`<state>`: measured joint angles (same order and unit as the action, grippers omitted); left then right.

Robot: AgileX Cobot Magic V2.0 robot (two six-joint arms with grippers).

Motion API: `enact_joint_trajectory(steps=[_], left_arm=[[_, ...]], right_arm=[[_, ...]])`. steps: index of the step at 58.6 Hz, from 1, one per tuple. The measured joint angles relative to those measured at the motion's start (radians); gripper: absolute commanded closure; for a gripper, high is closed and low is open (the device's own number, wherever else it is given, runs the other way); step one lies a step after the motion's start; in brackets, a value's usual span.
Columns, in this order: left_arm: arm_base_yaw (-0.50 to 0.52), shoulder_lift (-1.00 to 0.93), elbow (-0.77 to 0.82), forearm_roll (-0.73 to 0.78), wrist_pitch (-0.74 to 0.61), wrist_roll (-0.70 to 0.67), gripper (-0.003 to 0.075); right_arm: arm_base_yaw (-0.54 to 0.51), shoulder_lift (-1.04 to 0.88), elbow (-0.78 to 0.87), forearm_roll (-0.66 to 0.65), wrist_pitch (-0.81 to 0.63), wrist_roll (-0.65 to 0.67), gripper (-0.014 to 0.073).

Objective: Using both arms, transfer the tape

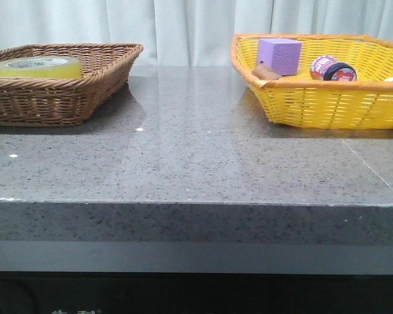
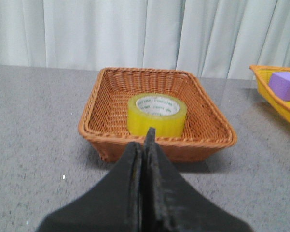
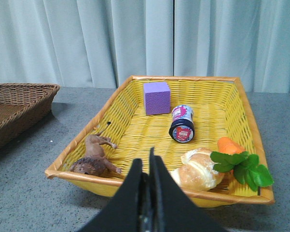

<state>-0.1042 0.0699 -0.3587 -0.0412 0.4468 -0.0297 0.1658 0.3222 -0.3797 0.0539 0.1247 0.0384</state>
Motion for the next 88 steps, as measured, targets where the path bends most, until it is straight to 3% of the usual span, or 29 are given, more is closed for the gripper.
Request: enact_joint_trajectory(steps=[31, 43, 52, 88], left_arm=[[0.0, -0.077, 0.267, -0.002, -0.012, 0.0, 0.074], [0.0, -0.077, 0.368, -0.002, -0.135, 0.0, 0.074], [0.0, -0.077, 0.368, -0.002, -0.245, 0.0, 0.074], [0.0, -0.077, 0.368, -0.002, -0.259, 0.0, 0.074]], right_arm=[[0.0, 0.0, 0.0, 0.0, 0.0, 0.0, 0.0683], [0.0, 0.0, 0.0, 0.0, 0.0, 0.0, 0.0683], [0.0, 0.0, 0.0, 0.0, 0.0, 0.0, 0.0683], [0.0, 0.0, 0.0, 0.0, 0.0, 0.0, 0.0683]])
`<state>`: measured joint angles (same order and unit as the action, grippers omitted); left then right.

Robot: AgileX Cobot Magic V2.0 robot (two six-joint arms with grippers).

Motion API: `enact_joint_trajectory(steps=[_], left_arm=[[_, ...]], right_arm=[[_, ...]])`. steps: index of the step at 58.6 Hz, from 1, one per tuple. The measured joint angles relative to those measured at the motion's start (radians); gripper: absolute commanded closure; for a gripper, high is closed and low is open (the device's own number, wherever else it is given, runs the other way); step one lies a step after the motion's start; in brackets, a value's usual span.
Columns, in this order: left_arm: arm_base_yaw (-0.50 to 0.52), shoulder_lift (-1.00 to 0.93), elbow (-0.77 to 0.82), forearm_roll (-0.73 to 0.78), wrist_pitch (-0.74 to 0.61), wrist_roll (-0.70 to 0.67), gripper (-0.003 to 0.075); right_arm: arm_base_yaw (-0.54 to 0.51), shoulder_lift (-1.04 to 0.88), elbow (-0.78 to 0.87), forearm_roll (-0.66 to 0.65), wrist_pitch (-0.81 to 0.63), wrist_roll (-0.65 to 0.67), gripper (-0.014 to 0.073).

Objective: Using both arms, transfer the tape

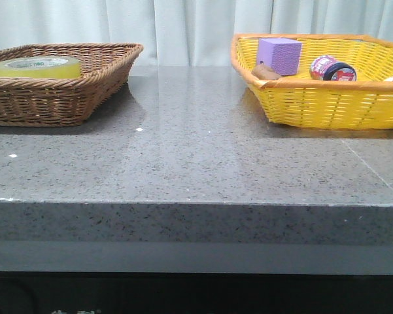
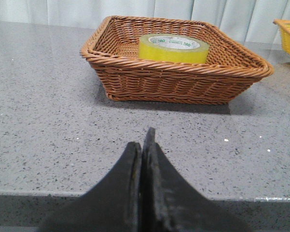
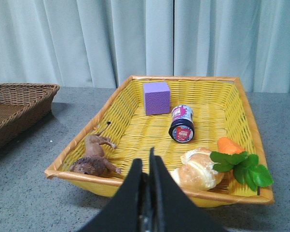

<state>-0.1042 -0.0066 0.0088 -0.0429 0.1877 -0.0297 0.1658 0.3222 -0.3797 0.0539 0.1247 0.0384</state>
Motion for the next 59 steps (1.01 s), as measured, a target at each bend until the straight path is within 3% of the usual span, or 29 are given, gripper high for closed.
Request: enact_joint_trajectory(steps=[30, 46, 59], left_arm=[[0.0, 0.0, 0.0, 0.0, -0.002, 0.0, 0.074], [0.0, 0.0, 0.0, 0.0, -0.002, 0.0, 0.074], [0.0, 0.0, 0.0, 0.0, -0.002, 0.0, 0.074]], right_arm=[[0.0, -0.008, 0.023, -0.025, -0.009, 0.0, 0.0683], [-0.014, -0.148, 0.258, -0.026, -0.015, -0.008, 0.0683], [-0.092, -0.311, 0.398, 0.035, -0.004, -0.01, 0.0683]])
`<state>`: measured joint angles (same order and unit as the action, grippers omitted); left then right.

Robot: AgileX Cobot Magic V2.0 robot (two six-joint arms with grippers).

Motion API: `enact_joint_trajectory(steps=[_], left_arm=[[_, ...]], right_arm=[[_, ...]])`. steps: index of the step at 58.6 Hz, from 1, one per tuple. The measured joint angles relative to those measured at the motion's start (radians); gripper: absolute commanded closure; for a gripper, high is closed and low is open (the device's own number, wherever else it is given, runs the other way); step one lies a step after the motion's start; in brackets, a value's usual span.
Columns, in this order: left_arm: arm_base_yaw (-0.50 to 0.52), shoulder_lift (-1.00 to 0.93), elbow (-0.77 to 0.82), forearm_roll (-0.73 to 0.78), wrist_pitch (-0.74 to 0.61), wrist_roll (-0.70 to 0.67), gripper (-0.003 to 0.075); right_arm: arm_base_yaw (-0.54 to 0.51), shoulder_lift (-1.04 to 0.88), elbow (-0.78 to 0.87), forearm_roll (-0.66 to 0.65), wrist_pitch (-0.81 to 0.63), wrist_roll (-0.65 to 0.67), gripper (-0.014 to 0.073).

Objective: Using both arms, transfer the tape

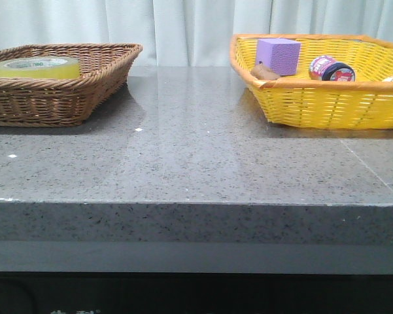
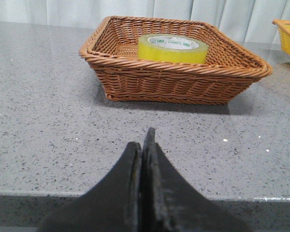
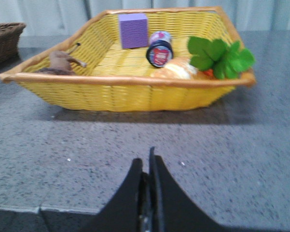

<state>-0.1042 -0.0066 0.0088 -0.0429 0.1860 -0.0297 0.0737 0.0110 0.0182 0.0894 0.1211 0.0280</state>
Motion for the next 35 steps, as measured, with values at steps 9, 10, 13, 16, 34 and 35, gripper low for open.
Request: enact_joint_trajectory(steps=[9, 10, 13, 16, 34, 35], left_arm=[[0.0, 0.0, 0.0, 0.0, 0.0, 0.0, 0.074], [0.0, 0.0, 0.0, 0.0, 0.0, 0.0, 0.074], [0.0, 0.0, 0.0, 0.0, 0.0, 0.0, 0.074], [0.0, 0.0, 0.0, 0.0, 0.0, 0.0, 0.074], [0.0, 0.0, 0.0, 0.0, 0.0, 0.0, 0.074], [0.0, 0.0, 0.0, 0.0, 0.0, 0.0, 0.074]], right_arm=[[-0.026, -0.02, 0.009, 0.014, 0.025, 0.0, 0.0683], [-0.028, -0.02, 0.009, 0.014, 0.025, 0.0, 0.0683], [-0.028, -0.021, 0.009, 0.016, 0.032, 0.0, 0.0683], [-0.028, -0.021, 0.009, 0.017, 0.034, 0.0, 0.0683], [-0.028, -0.021, 0.009, 0.019, 0.039, 0.0, 0.0683], [-0.028, -0.021, 0.009, 0.019, 0.039, 0.0, 0.0683]])
